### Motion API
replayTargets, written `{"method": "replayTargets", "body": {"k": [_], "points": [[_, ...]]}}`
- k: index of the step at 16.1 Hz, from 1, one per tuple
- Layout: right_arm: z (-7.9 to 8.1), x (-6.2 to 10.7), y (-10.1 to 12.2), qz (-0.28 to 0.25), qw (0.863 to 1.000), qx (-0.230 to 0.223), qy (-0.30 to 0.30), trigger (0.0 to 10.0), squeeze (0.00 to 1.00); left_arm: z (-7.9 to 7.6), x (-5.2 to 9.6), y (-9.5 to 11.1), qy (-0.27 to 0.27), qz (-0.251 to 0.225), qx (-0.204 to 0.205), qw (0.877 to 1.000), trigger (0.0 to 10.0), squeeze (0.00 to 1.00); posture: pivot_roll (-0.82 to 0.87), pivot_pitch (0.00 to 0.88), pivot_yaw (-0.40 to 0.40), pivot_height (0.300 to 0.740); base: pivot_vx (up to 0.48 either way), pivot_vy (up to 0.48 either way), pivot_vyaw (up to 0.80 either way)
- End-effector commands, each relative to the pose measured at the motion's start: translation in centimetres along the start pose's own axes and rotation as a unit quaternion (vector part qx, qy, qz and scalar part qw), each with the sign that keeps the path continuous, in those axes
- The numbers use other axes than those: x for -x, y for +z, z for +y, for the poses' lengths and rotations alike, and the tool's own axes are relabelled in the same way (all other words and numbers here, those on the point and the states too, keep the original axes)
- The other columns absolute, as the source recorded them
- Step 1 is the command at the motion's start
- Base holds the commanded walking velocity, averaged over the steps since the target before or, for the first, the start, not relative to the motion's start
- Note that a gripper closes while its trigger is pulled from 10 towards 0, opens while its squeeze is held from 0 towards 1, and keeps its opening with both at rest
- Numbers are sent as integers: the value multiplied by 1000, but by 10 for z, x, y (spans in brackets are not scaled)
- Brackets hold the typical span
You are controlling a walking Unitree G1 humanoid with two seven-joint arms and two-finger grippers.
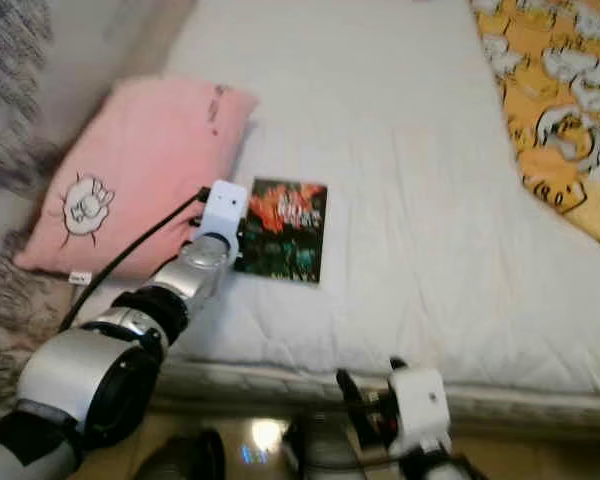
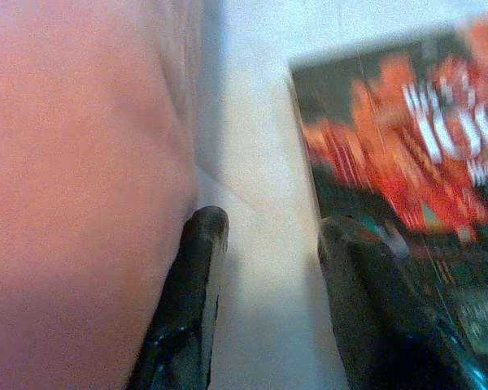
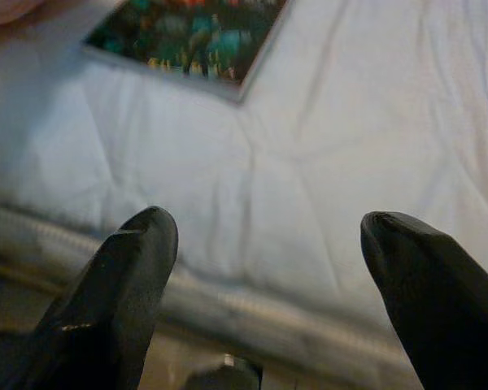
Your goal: Clean up the room
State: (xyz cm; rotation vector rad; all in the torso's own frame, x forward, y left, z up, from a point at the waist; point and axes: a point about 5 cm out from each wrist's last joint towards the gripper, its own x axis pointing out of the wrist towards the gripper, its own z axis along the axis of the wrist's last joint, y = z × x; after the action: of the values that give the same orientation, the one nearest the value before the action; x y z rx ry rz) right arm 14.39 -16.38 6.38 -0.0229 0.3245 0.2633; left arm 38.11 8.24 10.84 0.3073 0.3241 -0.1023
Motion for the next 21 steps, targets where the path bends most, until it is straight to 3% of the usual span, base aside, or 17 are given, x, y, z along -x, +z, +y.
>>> {"method": "replayTargets", "body": {"k": [1, 2, 3, 4, 5, 6, 8, 10, 11, 12, 13, 14, 15, 16, 18, 21], "points": [[-7, -2, -2, -4, 1000, 5, -17, 10000, 0, -1, 0, 8, -22, -36, -9, 999, 10000, 1000, -166, 1, -16, 740, 0, 0, 0], [-21, -18, 1, -23, 998, 14, -63, 10000, 0, -14, 3, 22, -73, -90, 9, 993, 10000, 1000, -111, 0, 1, 740, 0, 0, 0], [-25, -23, 3, -29, 996, 15, -79, 10000, 0, -18, 5, 26, -90, -104, 17, 990, 10000, 1000, -103, 0, 5, 740, 0, 0, 0], [-35, -34, 11, -53, 992, 11, -112, 10000, 0, -32, 14, 31, -154, -150, 46, 976, 10000, 1000, -74, 0, 23, 740, 0, 0, 0], [-38, -40, 14, -65, 990, 10, -121, 10000, 0, -37, 18, 32, -180, -164, 57, 968, 10000, 1000, -68, 0, 26, 740, 0, 0, 0], [-43, -53, 26, -96, 986, 9, -136, 10000, 0, -39, 33, 26, -212, -205, 72, 953, 10000, 1000, -38, 0, 40, 740, 0, 0, 0], [-47, -67, 32, -113, 984, 2, -140, 10000, 0, -34, 55, 7, -241, -220, 81, 942, 10000, 1000, 3, 0, 26, 740, 0, 0, 0], [-41, -74, 28, -106, 987, 9, -118, 10000, 0, -21, 66, -7, -213, -235, 72, 946, 10000, 1000, 20, 0, 21, 740, 0, 0, 0], [-40, -76, 27, -108, 987, 10, -119, 10000, 0, -7, 72, -19, -180, -228, 88, 953, 10000, 1000, 18, 0, 20, 740, 0, 0, 0], [-44, -73, 27, -119, 985, 1, -127, 10000, 0, 25, 88, -39, -105, -213, 118, 964, 10000, 1000, 22, 0, 15, 740, 0, 0, 0], [-46, -69, 27, -126, 983, -10, -135, 10000, 0, 34, 93, -45, -80, -211, 119, 967, 10000, 1000, 23, 0, 10, 740, 0, 0, 0], [-48, -60, 22, -132, 977, -52, -159, 10000, 0, 41, 105, -48, -50, -214, 101, 970, 10000, 1000, 22, 0, -3, 740, 0, -480, 0], [-45, -56, 17, -126, 978, -53, -159, 10000, 0, 40, 107, -49, -49, -208, 101, 972, 10000, 1000, 29, 0, -10, 740, 0, -480, 0], [-37, -50, 10, -117, 982, -27, -148, 10000, 0, 37, 104, -52, -53, -197, 111, 973, 10000, 1000, 30, 0, -13, 740, 0, -480, 0], [-50, -56, 14, -118, 976, -24, -180, 10000, 0, 30, 98, -52, -67, -184, 141, 971, 10000, 1000, 20, 0, -5, 740, 0, -480, 0], [-53, -65, 20, -124, 975, -2, -182, 10000, 0, 26, 95, -52, -78, -175, 135, 972, 10000, 1000, 1, 0, 15, 740, 0, -466, -800]]}}
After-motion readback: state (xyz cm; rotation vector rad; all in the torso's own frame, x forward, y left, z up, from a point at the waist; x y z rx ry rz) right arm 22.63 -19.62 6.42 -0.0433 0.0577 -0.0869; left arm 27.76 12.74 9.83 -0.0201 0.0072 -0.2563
